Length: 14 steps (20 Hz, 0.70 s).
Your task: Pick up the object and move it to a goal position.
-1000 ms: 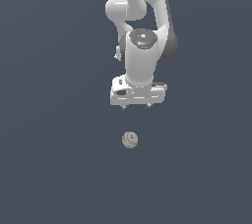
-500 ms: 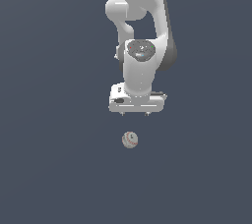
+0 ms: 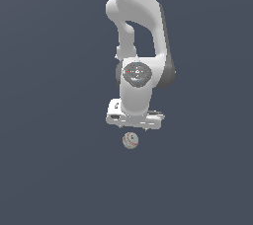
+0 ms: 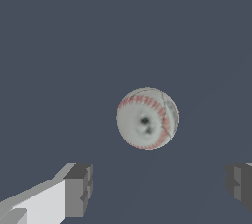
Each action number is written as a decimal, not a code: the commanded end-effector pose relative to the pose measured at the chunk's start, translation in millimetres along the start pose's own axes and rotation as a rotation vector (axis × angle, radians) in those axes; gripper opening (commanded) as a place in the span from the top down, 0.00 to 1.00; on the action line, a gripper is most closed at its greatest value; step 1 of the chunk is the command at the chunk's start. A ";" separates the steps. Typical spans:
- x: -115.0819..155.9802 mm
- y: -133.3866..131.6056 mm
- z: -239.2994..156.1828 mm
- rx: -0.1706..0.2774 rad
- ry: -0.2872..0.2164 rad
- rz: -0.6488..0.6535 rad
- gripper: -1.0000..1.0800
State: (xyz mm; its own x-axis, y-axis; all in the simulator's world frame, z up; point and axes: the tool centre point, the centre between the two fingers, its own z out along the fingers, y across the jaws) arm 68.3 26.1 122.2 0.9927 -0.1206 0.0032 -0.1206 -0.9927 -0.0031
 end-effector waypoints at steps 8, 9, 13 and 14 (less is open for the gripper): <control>21.2 4.0 22.2 -0.003 -0.003 0.070 0.04; 22.0 4.1 23.1 -0.003 -0.003 0.073 0.04; 22.1 4.4 24.0 -0.003 -0.004 0.074 0.04; 22.1 4.4 24.4 -0.003 -0.004 0.074 0.04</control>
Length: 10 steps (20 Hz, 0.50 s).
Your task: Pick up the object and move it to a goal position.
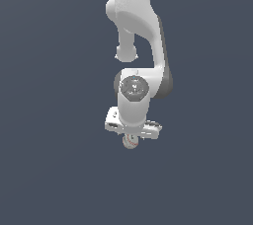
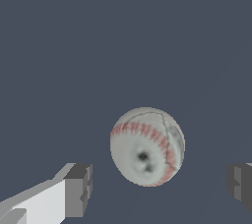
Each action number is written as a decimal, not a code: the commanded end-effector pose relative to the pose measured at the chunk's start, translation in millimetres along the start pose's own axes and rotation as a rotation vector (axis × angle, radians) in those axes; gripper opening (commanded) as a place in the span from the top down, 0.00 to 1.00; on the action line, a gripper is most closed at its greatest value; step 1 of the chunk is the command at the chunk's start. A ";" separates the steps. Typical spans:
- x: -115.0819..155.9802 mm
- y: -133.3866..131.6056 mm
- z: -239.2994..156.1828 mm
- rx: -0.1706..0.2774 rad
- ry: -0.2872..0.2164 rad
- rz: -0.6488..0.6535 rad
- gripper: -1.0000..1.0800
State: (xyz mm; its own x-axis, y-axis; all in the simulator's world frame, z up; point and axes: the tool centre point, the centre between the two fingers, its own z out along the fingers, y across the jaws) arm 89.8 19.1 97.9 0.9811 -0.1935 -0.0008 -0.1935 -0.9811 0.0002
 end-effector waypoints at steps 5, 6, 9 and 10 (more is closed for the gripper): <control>-0.1 -0.2 15.2 0.000 0.000 0.000 0.04; -0.1 0.1 20.7 0.000 0.001 0.001 0.04; -0.5 0.3 38.6 0.000 0.001 0.002 0.04; -0.6 0.1 43.0 0.000 0.001 0.002 0.04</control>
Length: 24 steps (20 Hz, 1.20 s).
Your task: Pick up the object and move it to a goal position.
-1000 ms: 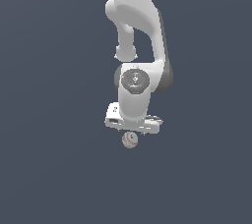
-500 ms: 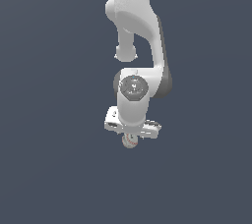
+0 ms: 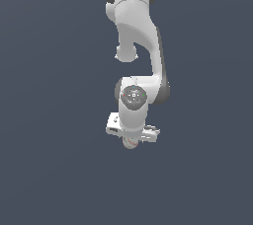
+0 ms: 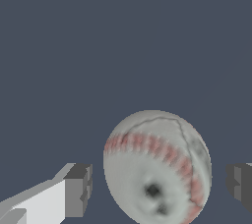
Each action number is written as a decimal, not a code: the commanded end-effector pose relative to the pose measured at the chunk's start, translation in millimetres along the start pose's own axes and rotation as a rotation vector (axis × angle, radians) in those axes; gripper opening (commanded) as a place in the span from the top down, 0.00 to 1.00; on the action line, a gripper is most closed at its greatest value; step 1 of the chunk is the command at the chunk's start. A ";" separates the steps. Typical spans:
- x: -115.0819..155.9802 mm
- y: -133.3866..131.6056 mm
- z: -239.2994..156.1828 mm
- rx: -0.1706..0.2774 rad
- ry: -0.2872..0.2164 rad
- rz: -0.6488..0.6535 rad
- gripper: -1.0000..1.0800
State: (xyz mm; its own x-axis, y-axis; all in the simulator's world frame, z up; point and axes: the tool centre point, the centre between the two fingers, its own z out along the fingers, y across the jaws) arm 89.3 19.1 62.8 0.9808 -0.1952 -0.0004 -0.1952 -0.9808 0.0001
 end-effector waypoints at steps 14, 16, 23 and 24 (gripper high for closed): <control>1.4 -0.2 15.0 0.000 0.000 0.001 1.00; 1.4 -0.2 15.0 0.000 0.000 0.001 1.00; -2.3 -1.4 14.1 0.000 -0.001 0.001 1.00; -3.7 -1.9 13.3 0.000 -0.001 0.001 1.00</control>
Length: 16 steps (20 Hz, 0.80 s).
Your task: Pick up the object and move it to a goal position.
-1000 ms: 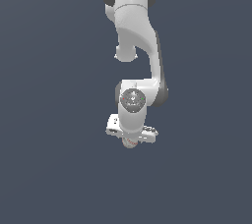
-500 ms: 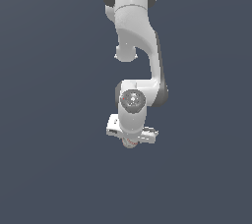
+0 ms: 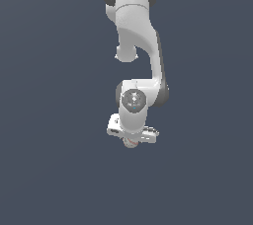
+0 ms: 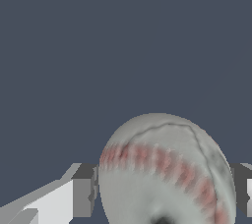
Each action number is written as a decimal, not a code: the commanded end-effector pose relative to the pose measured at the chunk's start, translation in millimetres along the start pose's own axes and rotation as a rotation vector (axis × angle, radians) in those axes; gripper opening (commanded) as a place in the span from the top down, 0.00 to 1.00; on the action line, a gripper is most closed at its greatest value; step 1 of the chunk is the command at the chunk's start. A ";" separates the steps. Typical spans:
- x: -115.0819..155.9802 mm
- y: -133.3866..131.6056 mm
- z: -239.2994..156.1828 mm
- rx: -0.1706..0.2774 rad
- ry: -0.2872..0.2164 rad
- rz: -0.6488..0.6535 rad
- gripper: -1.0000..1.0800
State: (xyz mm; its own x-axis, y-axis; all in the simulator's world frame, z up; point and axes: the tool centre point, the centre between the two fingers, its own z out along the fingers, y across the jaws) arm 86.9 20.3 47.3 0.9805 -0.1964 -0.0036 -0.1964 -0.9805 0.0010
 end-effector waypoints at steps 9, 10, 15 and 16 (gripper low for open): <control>-26.9 -11.0 -16.1 0.001 0.003 -0.001 1.00; -31.5 -12.7 -18.5 0.001 0.003 -0.001 1.00; -51.6 -20.8 -29.9 0.001 0.003 -0.001 1.00; -54.9 -22.2 -31.8 0.001 0.003 -0.001 1.00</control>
State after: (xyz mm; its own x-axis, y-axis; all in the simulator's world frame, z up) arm 42.0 49.7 75.0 0.9807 -0.1954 -0.0028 -0.1954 -0.9807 0.0006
